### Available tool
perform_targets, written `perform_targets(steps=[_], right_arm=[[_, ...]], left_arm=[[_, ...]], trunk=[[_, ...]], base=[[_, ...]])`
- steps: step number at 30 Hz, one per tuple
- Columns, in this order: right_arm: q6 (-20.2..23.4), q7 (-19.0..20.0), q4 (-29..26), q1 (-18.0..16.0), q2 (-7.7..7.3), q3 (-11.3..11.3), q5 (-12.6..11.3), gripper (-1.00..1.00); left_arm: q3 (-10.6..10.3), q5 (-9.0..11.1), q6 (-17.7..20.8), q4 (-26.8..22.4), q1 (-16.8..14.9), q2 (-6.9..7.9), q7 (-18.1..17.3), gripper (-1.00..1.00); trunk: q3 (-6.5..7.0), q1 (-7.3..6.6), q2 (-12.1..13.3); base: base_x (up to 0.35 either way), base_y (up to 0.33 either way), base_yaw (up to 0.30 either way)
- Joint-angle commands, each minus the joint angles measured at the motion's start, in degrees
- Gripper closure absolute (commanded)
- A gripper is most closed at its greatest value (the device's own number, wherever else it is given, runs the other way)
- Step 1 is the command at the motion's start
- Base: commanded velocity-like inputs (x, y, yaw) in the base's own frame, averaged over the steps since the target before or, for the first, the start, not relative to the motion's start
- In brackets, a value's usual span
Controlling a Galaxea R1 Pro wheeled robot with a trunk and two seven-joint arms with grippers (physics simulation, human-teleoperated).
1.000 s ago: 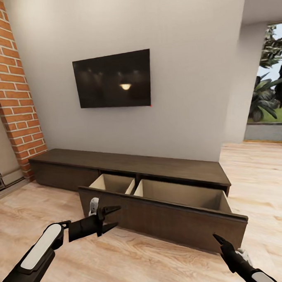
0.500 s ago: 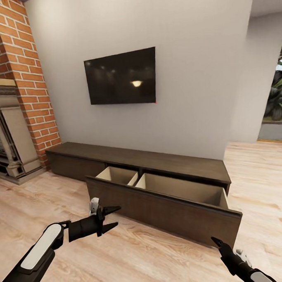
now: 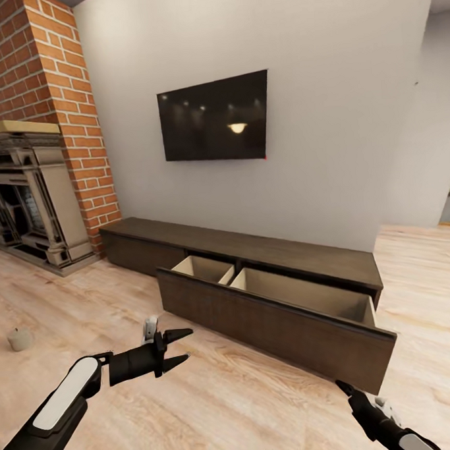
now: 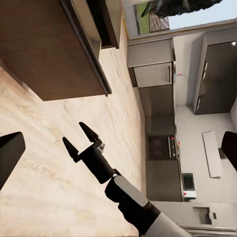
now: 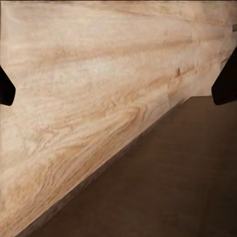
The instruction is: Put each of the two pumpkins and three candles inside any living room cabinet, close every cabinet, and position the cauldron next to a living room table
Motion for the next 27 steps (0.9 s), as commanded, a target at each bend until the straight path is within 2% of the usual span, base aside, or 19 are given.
perform_targets(steps=[1,7,16,27], right_arm=[[0.53,0.14,-0.02,-0.04,0.02,-0.47,-0.05,-1.00],[0.47,0.14,-0.10,-0.01,0.03,-0.47,0.31,-1.00],[0.46,0.14,-0.27,-0.02,0.04,-0.47,2.40,-1.00],[0.41,0.14,-0.30,-0.02,0.04,-0.47,2.60,-1.00]], left_arm=[[-0.10,-0.48,0.02,0.04,-0.06,0.05,-0.60,-1.00],[-0.10,-0.48,0.02,0.04,-0.06,0.05,-0.62,-1.00],[-0.18,-0.48,0.02,0.04,-0.06,0.04,-0.76,-1.00],[-0.19,-0.48,0.02,0.04,-0.06,0.04,-0.72,-1.00]], trunk=[[-0.13,-0.03,-0.03],[-0.57,-0.03,-0.03],[-1.22,-0.03,-0.03],[-2.02,-0.03,-0.03]], base=[[-0.156,0.006,0.179],[-0.158,0.118,0.179],[-0.142,0.162,0.179],[-0.143,0.019,0.179]])
